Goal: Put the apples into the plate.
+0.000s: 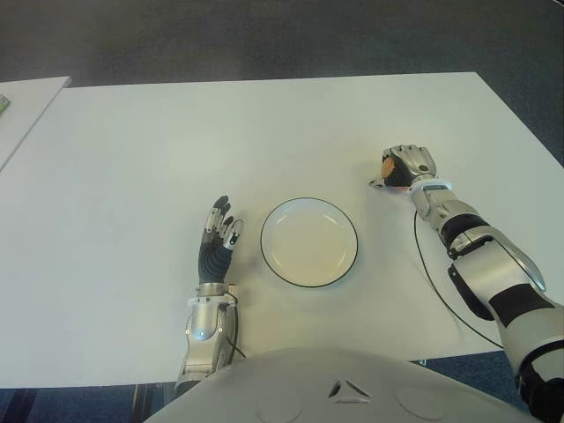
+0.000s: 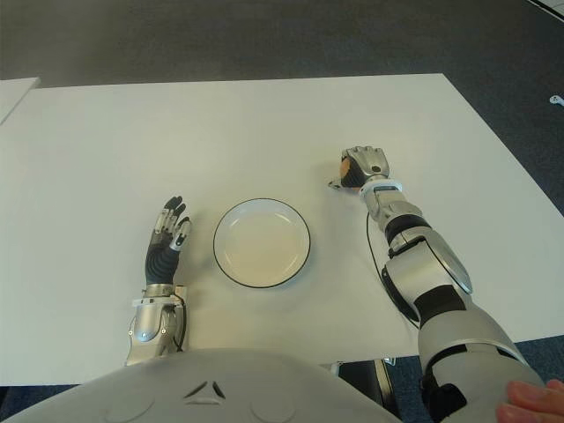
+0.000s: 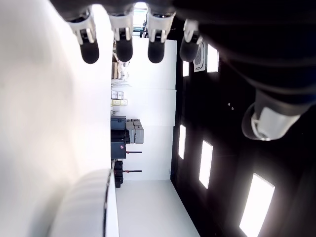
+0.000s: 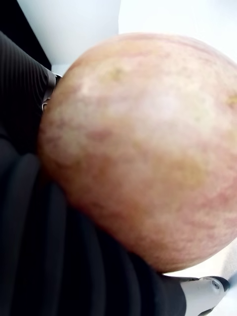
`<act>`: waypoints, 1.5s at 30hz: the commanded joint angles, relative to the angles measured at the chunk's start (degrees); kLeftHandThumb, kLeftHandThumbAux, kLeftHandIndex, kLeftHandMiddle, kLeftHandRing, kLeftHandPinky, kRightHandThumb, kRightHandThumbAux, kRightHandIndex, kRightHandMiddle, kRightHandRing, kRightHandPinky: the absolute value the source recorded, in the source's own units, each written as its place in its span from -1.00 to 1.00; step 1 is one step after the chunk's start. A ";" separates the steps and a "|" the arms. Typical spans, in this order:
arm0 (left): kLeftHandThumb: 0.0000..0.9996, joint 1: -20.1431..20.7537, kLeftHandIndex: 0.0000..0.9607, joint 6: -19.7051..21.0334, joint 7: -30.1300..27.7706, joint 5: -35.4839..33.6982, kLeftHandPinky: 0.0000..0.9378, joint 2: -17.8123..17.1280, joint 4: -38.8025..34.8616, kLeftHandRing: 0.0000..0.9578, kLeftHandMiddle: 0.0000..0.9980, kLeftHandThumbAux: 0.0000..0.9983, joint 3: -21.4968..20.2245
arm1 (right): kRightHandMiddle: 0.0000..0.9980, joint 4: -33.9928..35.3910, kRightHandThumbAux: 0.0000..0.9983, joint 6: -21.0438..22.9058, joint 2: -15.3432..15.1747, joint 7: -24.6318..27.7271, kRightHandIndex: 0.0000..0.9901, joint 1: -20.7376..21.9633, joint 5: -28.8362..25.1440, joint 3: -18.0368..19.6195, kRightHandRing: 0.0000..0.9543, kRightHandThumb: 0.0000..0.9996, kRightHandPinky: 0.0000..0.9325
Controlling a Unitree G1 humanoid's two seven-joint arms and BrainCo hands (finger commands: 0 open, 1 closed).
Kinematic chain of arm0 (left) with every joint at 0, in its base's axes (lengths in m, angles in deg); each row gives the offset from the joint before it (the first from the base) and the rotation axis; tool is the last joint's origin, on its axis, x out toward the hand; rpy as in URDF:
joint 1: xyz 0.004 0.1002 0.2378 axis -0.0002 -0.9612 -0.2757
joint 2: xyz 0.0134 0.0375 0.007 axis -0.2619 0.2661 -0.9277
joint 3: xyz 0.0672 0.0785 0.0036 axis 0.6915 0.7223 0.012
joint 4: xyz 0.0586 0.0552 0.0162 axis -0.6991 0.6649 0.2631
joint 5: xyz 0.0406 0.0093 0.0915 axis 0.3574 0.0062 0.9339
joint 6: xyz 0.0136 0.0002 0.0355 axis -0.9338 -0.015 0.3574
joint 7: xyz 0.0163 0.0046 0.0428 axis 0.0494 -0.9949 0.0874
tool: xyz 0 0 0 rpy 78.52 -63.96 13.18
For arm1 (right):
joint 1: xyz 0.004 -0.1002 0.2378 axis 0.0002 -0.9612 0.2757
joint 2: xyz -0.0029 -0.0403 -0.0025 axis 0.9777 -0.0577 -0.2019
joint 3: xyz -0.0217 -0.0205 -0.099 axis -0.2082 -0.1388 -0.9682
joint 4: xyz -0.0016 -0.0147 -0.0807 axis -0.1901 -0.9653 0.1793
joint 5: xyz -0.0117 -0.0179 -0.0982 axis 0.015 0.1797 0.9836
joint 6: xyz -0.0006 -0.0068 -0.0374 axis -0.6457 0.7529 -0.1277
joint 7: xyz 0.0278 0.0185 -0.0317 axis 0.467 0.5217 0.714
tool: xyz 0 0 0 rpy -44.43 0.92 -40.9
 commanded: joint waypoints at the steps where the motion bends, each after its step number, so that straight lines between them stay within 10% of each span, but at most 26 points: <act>1: -1.00 -1.81 -1.00 -0.40 0.01 0.15 -1.00 -0.05 3.22 -1.00 -1.00 -0.05 -0.68 | 0.02 -2.64 0.35 3.26 0.55 1.76 -0.17 -4.79 -0.22 0.40 0.47 0.70 0.40; 8: -1.00 -1.84 -1.00 -0.68 -0.05 0.27 -1.00 -0.26 3.18 -1.00 -1.00 -0.09 -0.84 | 0.01 -2.73 0.36 4.19 1.21 1.72 -0.19 -4.93 -0.39 0.82 0.47 0.70 -0.30; 18: -1.00 -1.55 -1.00 -0.66 -0.12 -0.04 -1.00 -0.24 3.45 -1.00 -1.00 -0.12 -1.06 | 0.03 -2.39 0.36 2.52 0.50 2.39 -0.20 -4.82 -1.44 1.90 0.48 0.71 -0.73; 45: -1.00 -1.49 -1.00 0.74 0.12 0.25 -1.00 -0.24 2.79 -1.00 -1.00 -0.13 -1.18 | 0.02 -1.59 0.36 0.61 0.29 0.21 -0.20 -1.15 -2.11 3.53 0.54 0.71 -0.85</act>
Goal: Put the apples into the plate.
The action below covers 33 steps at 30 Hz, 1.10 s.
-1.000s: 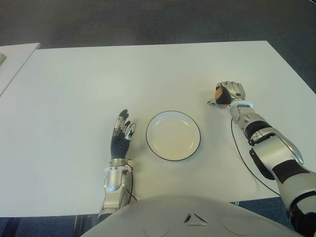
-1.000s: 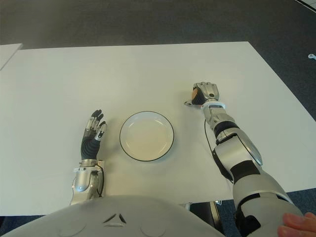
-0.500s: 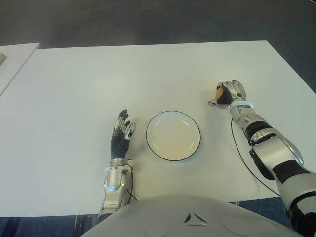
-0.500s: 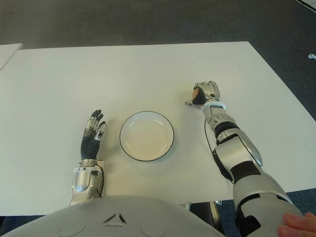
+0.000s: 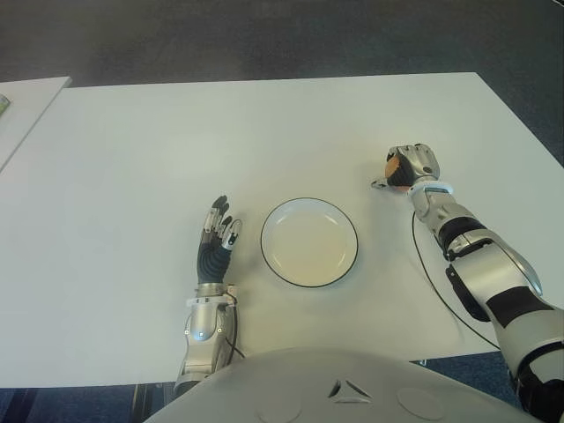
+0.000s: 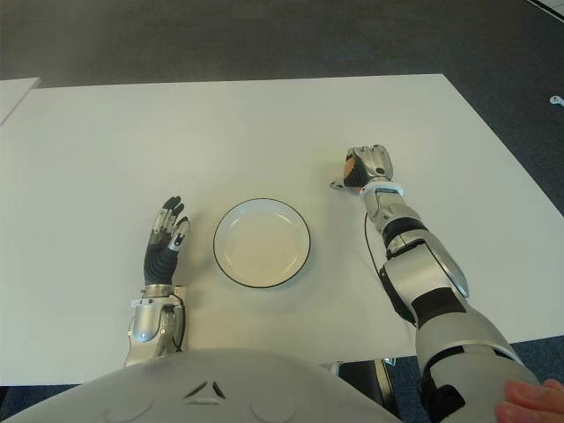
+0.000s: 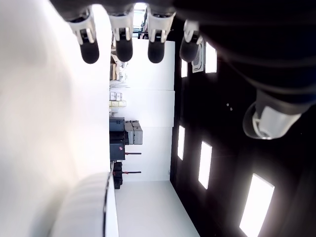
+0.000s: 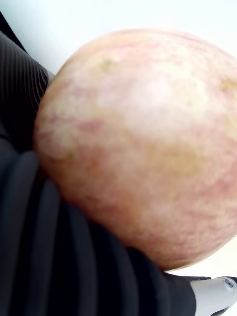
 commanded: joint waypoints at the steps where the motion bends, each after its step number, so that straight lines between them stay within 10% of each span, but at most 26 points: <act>1: -1.00 -1.39 -1.00 0.96 0.10 -0.12 -1.00 0.00 2.84 -1.00 -1.00 -0.13 -0.75 | 0.02 -1.50 0.36 -0.48 -0.30 1.09 -0.20 0.12 0.20 -0.01 0.54 0.71 -0.84; 17: -1.00 -1.41 -1.00 3.21 0.80 0.64 -1.00 0.85 1.50 -1.00 -1.00 -0.15 -1.10 | 0.04 3.91 0.36 -12.13 -1.32 -5.82 -0.21 3.77 -0.81 1.94 0.59 0.71 -0.50; 28: -0.98 -1.45 -1.00 3.13 1.20 1.16 -1.00 0.91 0.78 -1.00 -1.00 -0.14 -0.99 | 0.07 8.45 0.36 -17.09 -0.91 -8.30 -0.19 3.50 -0.01 2.08 0.73 0.71 0.45; 33: -1.00 -1.74 -1.00 3.45 1.33 1.33 -1.00 0.82 0.26 -1.00 -1.00 -0.15 -1.08 | 0.07 10.05 0.36 -18.92 -0.43 -9.06 -0.19 3.24 0.75 1.42 0.76 0.71 0.60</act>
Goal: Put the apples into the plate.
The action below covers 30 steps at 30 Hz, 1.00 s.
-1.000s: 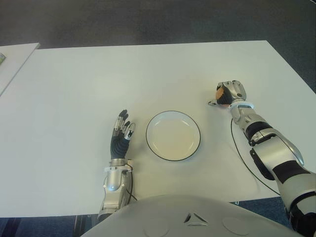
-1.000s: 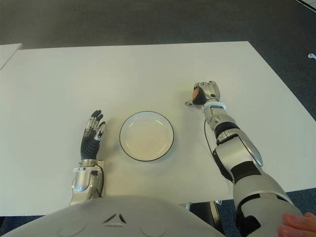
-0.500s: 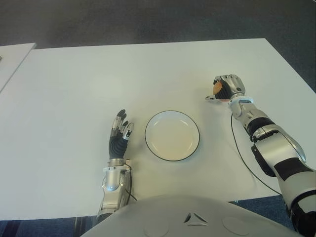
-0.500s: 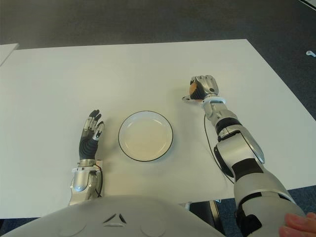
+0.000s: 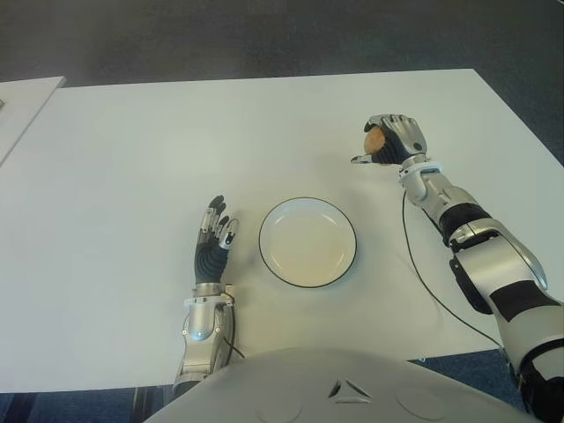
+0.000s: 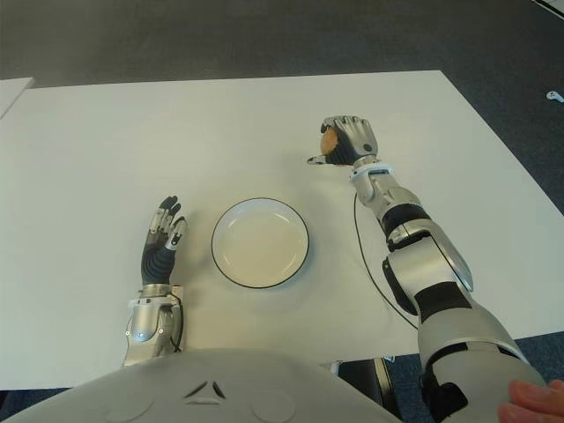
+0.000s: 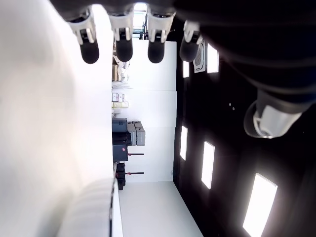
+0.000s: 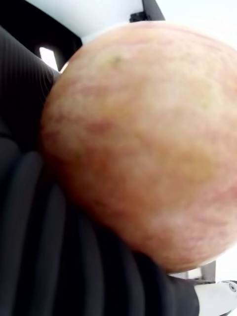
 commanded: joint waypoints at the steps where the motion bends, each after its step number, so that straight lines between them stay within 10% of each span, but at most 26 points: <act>1: -1.00 -1.77 -1.00 2.38 0.63 0.33 -1.00 0.49 1.16 -1.00 -1.00 -0.15 -0.11 | 0.07 2.81 0.36 -2.58 0.75 -1.22 -0.19 0.45 0.93 -0.75 0.77 0.71 0.62; 30: -0.97 -1.08 -1.00 2.33 -0.46 -1.21 -1.00 0.51 2.01 -1.00 -1.00 -0.13 -0.12 | 0.06 40.39 0.35 -11.56 -0.65 11.52 -0.19 -14.61 6.60 -3.69 0.77 0.71 0.75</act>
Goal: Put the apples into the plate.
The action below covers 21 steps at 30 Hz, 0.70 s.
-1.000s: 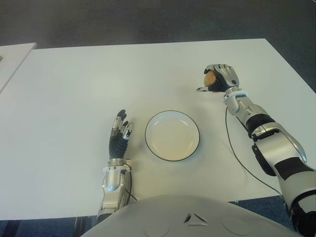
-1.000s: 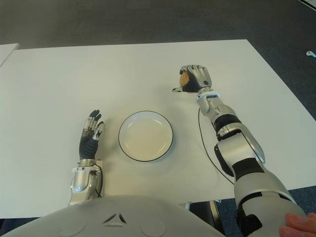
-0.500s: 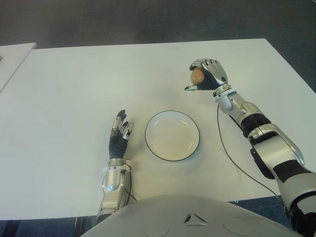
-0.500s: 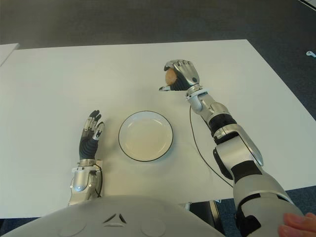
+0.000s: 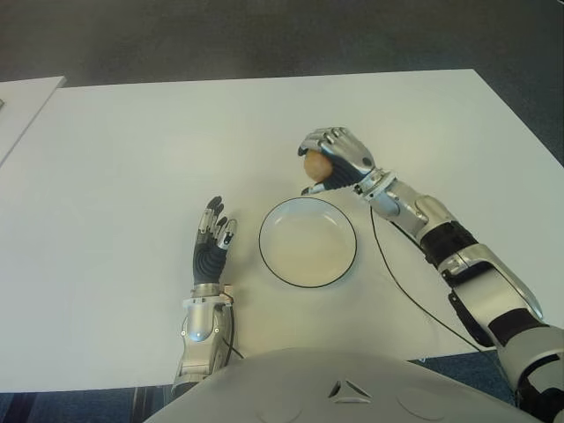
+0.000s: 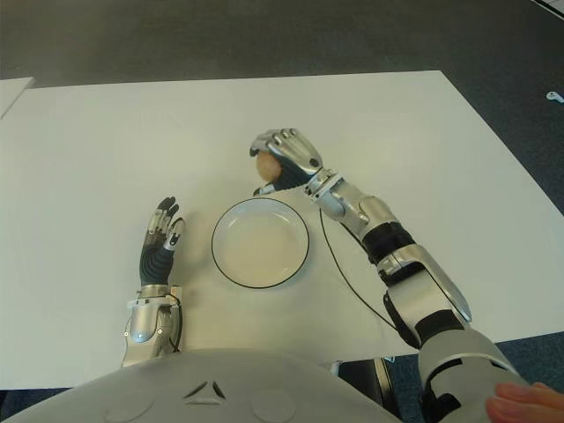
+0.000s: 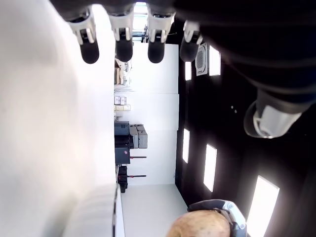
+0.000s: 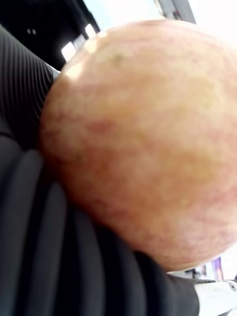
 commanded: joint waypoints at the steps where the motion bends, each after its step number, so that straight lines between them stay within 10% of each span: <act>1: -0.97 -0.76 -1.00 1.53 -0.39 -0.63 -1.00 0.50 2.59 -1.00 -1.00 -0.13 0.01 | 0.06 5.24 0.35 -1.90 -1.02 2.55 -0.19 -2.37 1.33 -0.55 0.76 0.71 0.74; 21: -1.00 -1.58 -1.00 1.36 0.78 0.31 -1.00 1.34 1.95 -1.00 -1.00 -0.03 0.63 | 0.07 15.65 0.35 -10.93 -4.08 8.79 -0.20 -6.38 7.17 -2.57 0.71 0.71 0.73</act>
